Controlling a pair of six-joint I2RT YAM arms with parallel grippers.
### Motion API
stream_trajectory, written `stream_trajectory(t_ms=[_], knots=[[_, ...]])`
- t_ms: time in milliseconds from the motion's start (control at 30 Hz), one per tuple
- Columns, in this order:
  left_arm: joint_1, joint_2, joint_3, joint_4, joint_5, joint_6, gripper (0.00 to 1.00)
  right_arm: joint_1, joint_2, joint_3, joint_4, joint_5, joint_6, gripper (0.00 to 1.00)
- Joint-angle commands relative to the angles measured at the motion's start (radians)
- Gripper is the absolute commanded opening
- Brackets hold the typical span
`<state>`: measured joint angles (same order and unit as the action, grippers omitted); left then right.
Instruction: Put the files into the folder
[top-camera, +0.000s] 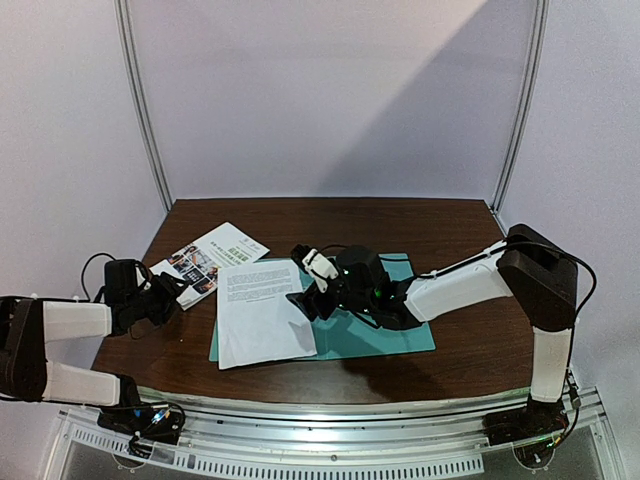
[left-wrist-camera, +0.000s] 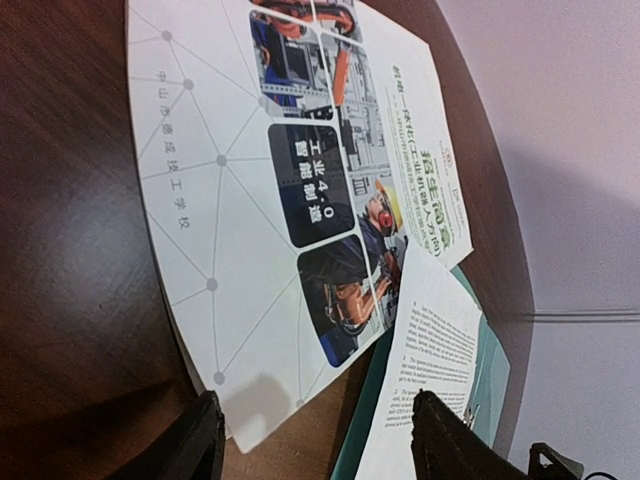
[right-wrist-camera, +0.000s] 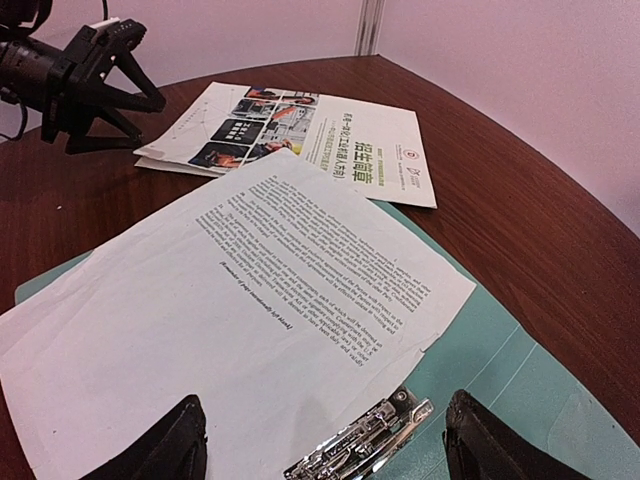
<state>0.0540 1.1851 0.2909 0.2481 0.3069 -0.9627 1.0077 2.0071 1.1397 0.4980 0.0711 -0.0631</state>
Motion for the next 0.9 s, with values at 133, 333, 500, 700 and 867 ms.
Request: stream_trajectory(t_ms=[133, 333, 500, 700, 867], knots=[[0.01, -0.021, -0.025, -0.024, -0.019, 0.014, 0.64, 0.002, 0.005, 0.032, -0.022, -0.016, 0.019, 0.81], [0.01, -0.021, -0.04, -0.027, -0.009, -0.007, 0.64, 0.002, 0.01, 0.039, -0.032, -0.025, 0.026, 0.81], [0.01, -0.07, -0.094, 0.038, 0.011, -0.067, 0.64, 0.002, 0.01, 0.042, -0.034, -0.028, 0.03, 0.81], [0.01, -0.048, -0.126, 0.139, 0.052, -0.128, 0.64, 0.003, 0.012, 0.046, -0.04, -0.035, 0.035, 0.81], [0.01, -0.036, -0.141, 0.2, 0.062, -0.156, 0.63, 0.004, 0.012, 0.048, -0.044, -0.036, 0.034, 0.81]])
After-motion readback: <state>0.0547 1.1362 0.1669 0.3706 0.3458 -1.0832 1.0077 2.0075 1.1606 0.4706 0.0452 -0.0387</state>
